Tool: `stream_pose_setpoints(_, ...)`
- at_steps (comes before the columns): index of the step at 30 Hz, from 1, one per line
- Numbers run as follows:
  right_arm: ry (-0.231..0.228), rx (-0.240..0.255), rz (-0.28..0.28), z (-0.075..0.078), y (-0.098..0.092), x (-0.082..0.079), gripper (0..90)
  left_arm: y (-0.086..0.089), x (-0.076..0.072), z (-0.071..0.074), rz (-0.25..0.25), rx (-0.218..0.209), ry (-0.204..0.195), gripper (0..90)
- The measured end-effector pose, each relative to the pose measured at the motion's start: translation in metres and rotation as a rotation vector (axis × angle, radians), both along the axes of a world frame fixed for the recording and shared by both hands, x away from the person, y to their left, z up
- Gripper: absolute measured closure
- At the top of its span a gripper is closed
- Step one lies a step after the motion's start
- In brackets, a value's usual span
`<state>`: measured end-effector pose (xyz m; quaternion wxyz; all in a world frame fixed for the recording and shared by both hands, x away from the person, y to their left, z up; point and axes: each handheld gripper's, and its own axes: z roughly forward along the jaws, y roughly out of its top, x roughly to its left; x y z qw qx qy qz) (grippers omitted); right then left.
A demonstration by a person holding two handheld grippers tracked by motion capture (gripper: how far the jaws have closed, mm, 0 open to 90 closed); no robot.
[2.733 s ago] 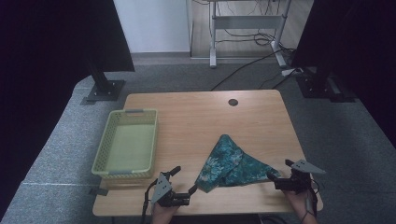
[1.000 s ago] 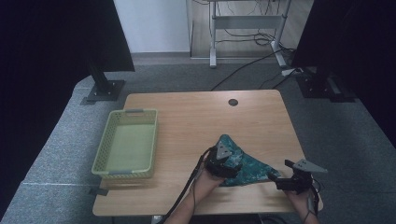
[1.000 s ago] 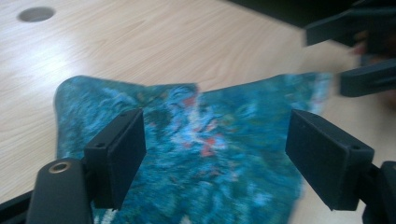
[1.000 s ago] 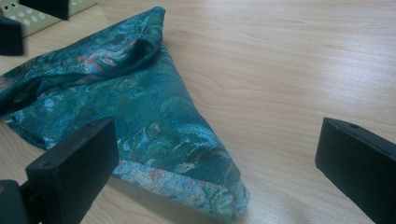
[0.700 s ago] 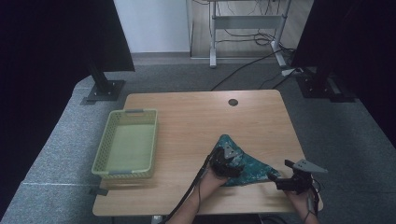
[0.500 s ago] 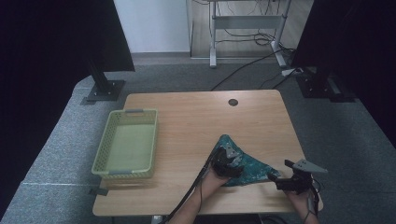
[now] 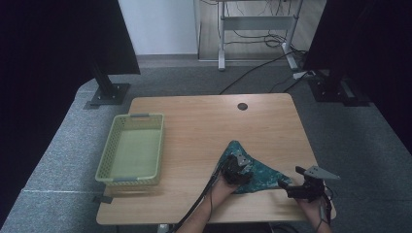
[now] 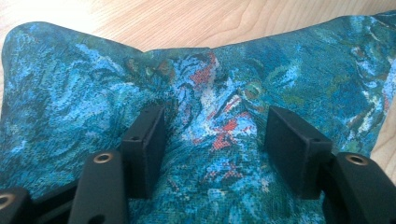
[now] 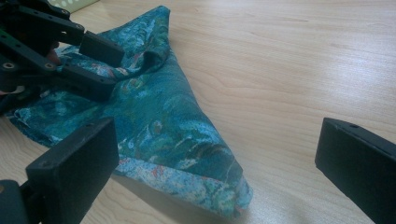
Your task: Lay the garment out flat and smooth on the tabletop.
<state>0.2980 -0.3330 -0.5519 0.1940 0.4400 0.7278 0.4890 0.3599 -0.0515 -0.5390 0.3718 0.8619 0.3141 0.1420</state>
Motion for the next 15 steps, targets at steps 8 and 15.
stream_pose_setpoints(8, 0.003, 0.0, 0.006, 0.0, 0.0, 0.0, 0.0, 0.006, 0.003, 0.002, 0.005, -0.072, 0.041, 67.2)
stream_pose_setpoints(15, 0.005, 0.002, 0.009, 0.0, 0.0, 0.0, 0.0, 0.011, 0.004, 0.006, 0.013, -0.114, 0.045, 84.2)
